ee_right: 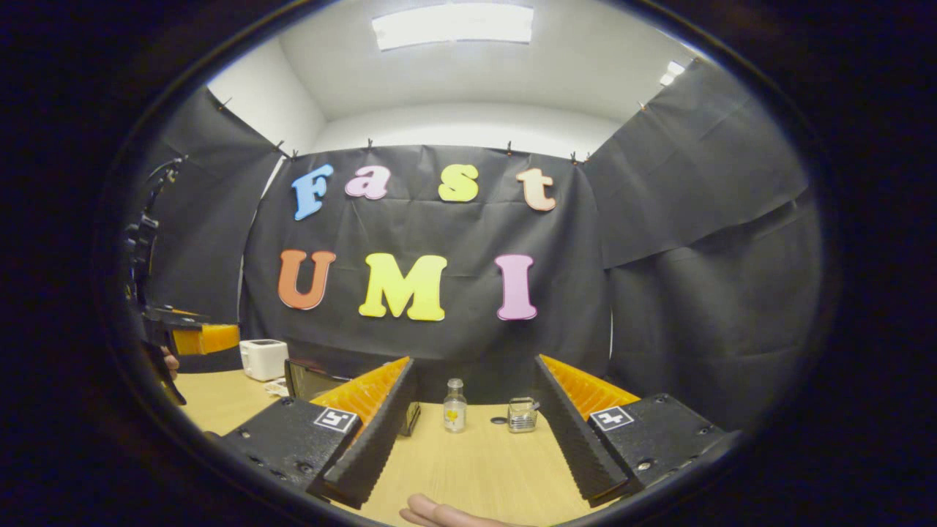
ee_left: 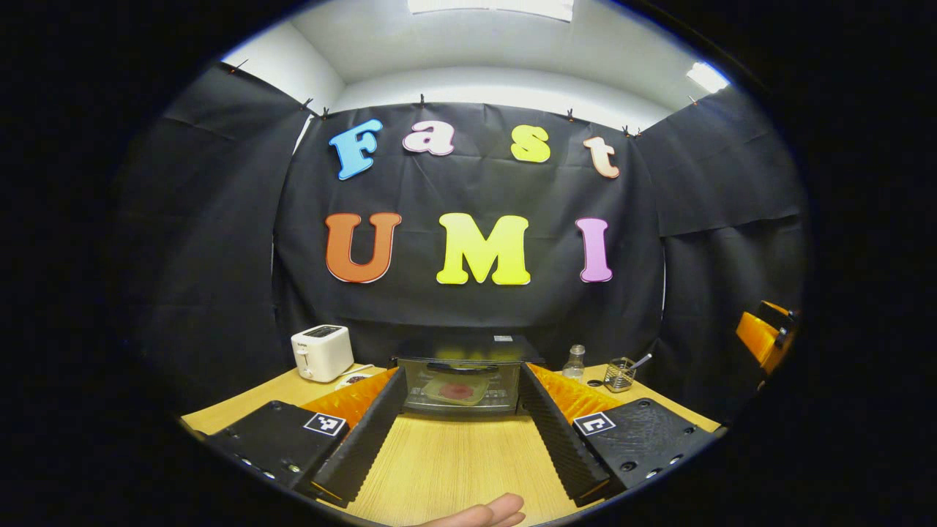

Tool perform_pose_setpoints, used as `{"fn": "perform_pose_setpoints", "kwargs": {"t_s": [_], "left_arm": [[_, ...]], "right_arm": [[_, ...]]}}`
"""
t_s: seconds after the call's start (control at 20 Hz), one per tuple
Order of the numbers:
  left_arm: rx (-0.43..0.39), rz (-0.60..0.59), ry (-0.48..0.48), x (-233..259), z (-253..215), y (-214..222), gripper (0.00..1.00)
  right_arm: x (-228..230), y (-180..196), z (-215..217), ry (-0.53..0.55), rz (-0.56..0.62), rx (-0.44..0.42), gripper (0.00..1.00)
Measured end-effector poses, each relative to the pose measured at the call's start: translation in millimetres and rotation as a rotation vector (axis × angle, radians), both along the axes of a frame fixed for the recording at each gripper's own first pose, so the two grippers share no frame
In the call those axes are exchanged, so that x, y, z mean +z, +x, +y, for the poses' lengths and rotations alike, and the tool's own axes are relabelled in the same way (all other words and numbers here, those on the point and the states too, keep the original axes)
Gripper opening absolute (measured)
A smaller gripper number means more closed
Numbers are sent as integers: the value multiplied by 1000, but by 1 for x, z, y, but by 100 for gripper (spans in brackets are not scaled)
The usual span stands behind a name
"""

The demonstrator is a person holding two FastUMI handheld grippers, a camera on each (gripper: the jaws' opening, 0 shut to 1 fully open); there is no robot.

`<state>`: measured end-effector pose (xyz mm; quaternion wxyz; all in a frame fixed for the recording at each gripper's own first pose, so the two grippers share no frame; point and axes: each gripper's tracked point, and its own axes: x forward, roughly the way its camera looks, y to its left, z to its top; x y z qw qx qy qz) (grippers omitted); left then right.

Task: Open the electric oven with the left hand, put the food in, and close the electric oven.

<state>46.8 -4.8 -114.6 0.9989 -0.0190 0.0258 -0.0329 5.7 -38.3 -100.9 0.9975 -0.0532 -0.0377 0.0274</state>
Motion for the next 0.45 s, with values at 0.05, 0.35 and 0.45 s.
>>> {"fn": "perform_pose_setpoints", "kwargs": {"t_s": [0.05, 0.35, 0.45], "left_arm": [[-14, -8, 4, 5, -2, -12, 97], [9, -55, -14, 26, 5, -78, 100], [28, -56, -3, 29, 13, -91, 88]], "right_arm": [[2, -7, 3, -5, 8, 2, 96], [14, -44, 18, -18, 69, -1, 100], [26, -59, 17, -27, 51, -16, 96]]}}
